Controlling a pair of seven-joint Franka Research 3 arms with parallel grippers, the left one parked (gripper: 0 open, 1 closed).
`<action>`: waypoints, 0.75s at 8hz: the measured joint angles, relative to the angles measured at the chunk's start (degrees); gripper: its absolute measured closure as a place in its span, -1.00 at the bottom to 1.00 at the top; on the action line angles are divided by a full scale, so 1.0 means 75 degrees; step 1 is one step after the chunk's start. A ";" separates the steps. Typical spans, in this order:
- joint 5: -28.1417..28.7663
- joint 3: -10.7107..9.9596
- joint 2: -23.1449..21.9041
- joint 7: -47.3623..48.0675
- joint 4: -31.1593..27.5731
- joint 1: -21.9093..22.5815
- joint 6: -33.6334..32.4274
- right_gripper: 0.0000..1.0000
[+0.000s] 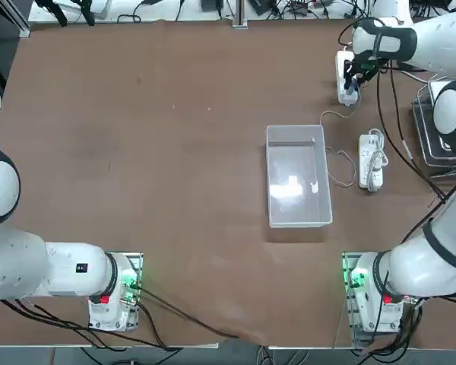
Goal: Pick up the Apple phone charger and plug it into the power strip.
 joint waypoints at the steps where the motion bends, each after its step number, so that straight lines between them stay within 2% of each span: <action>1: 0.0000 0.0000 0.0002 -0.0003 0.0000 0.0000 0.0000 0.26; 6: 0.0000 0.0000 0.0094 -0.0023 0.0015 0.0000 0.0009 0.26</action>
